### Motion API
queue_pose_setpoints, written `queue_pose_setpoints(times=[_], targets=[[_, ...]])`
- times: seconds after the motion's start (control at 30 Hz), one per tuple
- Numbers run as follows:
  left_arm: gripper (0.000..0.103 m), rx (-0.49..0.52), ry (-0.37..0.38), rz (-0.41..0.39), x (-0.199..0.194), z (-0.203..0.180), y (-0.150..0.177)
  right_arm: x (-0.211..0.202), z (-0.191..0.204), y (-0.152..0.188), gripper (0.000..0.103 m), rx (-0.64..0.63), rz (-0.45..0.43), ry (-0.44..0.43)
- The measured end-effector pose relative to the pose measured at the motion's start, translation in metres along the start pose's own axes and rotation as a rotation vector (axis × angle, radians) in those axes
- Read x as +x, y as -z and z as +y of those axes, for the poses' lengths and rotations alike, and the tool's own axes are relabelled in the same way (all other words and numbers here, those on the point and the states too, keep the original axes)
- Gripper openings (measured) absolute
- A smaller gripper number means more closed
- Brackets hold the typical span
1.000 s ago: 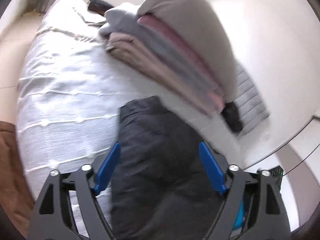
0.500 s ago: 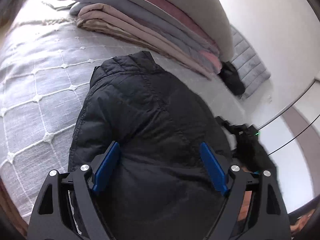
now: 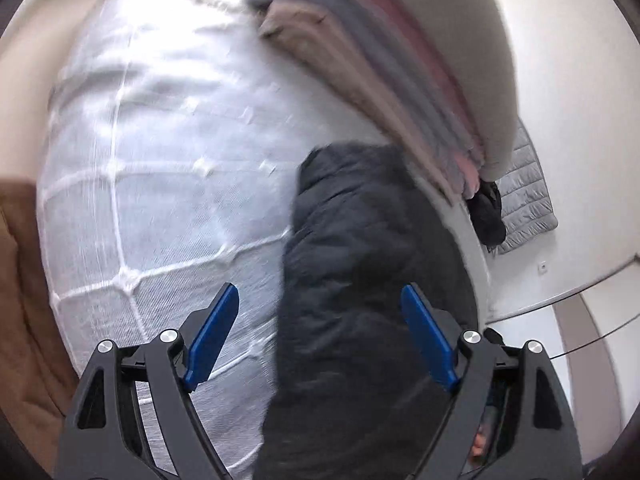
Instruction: Fold large clothes
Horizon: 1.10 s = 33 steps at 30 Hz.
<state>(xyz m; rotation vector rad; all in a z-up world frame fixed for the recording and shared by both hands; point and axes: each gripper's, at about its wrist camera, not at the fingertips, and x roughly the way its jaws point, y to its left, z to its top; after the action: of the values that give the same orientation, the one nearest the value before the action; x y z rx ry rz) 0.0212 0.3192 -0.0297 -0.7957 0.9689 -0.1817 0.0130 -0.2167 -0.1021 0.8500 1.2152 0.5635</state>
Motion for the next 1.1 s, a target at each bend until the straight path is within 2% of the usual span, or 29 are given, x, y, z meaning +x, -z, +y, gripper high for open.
queue_pose_setpoints(times=[0.07, 0.1, 0.13, 0.17, 0.2, 0.27, 0.33, 0.37, 0.43, 0.47, 0.53, 0.57, 0.6, 0.63, 0.67, 0.7, 0.73, 0.77, 0.83, 0.9, 0.97, 1.0, 1.07, 1.1], targets=[[0.079, -0.035, 0.016, 0.059, 0.014, 0.014, 0.002, 0.015, -0.010, 0.004, 0.093, 0.037, 0.076, -0.038], [0.080, -0.051, 0.041, 0.096, 0.022, 0.019, 0.003, 0.028, -0.012, 0.006, 0.093, 0.045, 0.125, -0.090], [0.080, -0.061, 0.063, 0.120, 0.028, 0.022, 0.004, 0.038, -0.012, 0.007, 0.095, 0.044, 0.141, -0.109], [0.085, -0.083, 0.117, 0.156, 0.038, 0.026, 0.005, 0.045, -0.010, 0.007, 0.097, 0.040, 0.149, -0.123], [0.088, -0.082, 0.125, 0.165, 0.042, 0.025, 0.006, 0.055, -0.007, 0.007, 0.097, 0.041, 0.151, -0.151], [0.094, -0.034, 0.102, 0.183, 0.050, 0.016, 0.008, 0.074, -0.004, 0.007, 0.097, 0.054, 0.174, -0.218], [0.093, 0.031, 0.073, 0.196, 0.057, 0.002, 0.013, 0.077, 0.003, 0.012, 0.097, 0.007, 0.176, -0.203], [0.066, 0.065, 0.076, 0.187, 0.057, -0.006, 0.016, 0.080, 0.011, 0.016, 0.097, -0.044, 0.171, -0.180], [0.044, 0.137, 0.020, 0.153, 0.054, -0.022, 0.017, 0.080, 0.022, 0.024, 0.092, -0.111, 0.152, -0.156], [0.031, 0.206, -0.040, 0.105, 0.046, -0.038, 0.018, 0.081, 0.029, 0.026, 0.071, -0.140, 0.136, -0.154], [0.025, 0.328, -0.138, 0.016, 0.031, -0.066, 0.018, 0.070, 0.043, 0.033, 0.051, -0.198, 0.087, -0.174], [0.025, 0.390, -0.186, -0.042, 0.021, -0.083, 0.017, 0.065, 0.049, 0.036, 0.050, -0.223, 0.062, -0.186], [0.025, 0.413, -0.201, -0.065, 0.017, -0.089, 0.016, 0.065, 0.054, 0.038, 0.050, -0.239, 0.047, -0.183], [0.025, 0.434, -0.223, -0.081, 0.016, -0.093, 0.013, 0.069, 0.057, 0.039, 0.050, -0.243, 0.036, -0.184], [0.031, 0.432, -0.245, -0.071, 0.020, -0.091, 0.010, 0.074, 0.055, 0.039, 0.050, -0.230, 0.033, -0.189], [0.036, 0.418, -0.267, -0.054, 0.023, -0.087, 0.006, 0.084, 0.047, 0.039, 0.054, -0.194, 0.039, -0.188], [0.047, 0.392, -0.290, -0.034, 0.031, -0.078, 0.004, 0.094, 0.036, 0.038, 0.066, -0.159, 0.045, -0.175], [0.056, 0.342, -0.288, -0.010, 0.040, -0.062, 0.001, 0.103, 0.026, 0.038, 0.074, -0.127, 0.057, -0.145], [0.059, 0.240, -0.234, -0.005, 0.038, -0.041, -0.005, 0.095, 0.017, 0.041, 0.074, -0.100, 0.050, -0.141], [0.059, 0.168, -0.164, -0.097, 0.009, -0.031, -0.014, 0.067, 0.019, 0.046, 0.075, -0.115, -0.019, -0.076], [0.069, 0.121, -0.085, -0.216, -0.025, -0.027, -0.017, 0.033, 0.022, 0.056, 0.075, -0.126, -0.123, -0.041], [0.071, 0.103, -0.028, -0.267, -0.040, -0.026, -0.015, 0.010, 0.034, 0.070, 0.075, -0.179, -0.207, -0.060], [0.072, 0.117, 0.096, -0.296, -0.057, -0.031, -0.006, -0.005, 0.061, 0.096, 0.075, -0.304, -0.242, -0.146], [0.072, 0.141, 0.139, -0.276, -0.057, -0.035, -0.001, -0.004, 0.072, 0.108, 0.075, -0.347, -0.228, -0.169]])
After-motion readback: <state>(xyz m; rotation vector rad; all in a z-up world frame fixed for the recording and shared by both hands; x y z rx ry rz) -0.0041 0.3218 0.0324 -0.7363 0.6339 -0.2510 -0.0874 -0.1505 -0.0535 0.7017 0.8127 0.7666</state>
